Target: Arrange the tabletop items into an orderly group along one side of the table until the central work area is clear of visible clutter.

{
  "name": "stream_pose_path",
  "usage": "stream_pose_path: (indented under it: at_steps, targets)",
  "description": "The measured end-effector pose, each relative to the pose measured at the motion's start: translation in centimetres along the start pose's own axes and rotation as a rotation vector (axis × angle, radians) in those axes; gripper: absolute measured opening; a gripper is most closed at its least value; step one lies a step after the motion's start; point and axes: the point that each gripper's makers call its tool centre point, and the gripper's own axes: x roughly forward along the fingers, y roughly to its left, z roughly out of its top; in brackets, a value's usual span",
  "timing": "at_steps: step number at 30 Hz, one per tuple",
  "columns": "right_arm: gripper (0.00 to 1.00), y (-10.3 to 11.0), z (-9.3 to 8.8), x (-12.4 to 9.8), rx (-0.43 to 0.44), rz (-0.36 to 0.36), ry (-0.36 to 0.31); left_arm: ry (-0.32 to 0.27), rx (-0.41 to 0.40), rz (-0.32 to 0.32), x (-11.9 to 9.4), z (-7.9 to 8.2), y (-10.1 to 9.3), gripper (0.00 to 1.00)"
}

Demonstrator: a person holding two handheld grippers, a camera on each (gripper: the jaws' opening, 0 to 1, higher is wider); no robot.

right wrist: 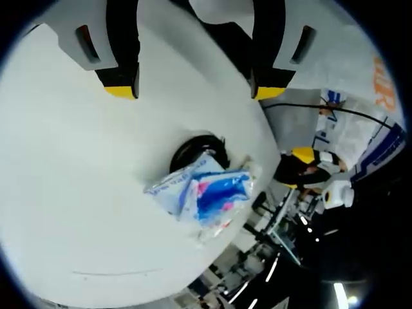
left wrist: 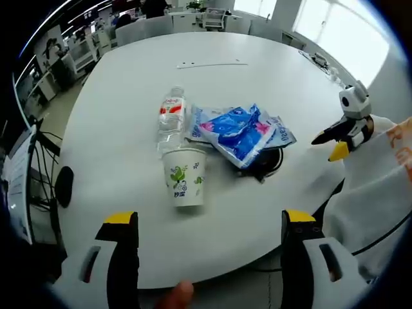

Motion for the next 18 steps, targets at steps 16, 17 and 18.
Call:
stream_pose_path:
  at_steps: [16,17,18]
  targets:
    - [0.68,0.25,-0.28,0.25,-0.008,0.007,0.014,0.011,0.005,-0.004,0.17,-0.17,-0.18,0.93]
    - [0.68,0.23,-0.28,0.23,-0.007,0.007,0.013,0.012,0.005,-0.004,0.18,-0.19,-0.21,0.93]
    - [0.67,0.19,-0.3,0.22,-0.007,0.007,0.013,0.013,0.005,-0.004,0.2,-0.22,-0.22,0.93]
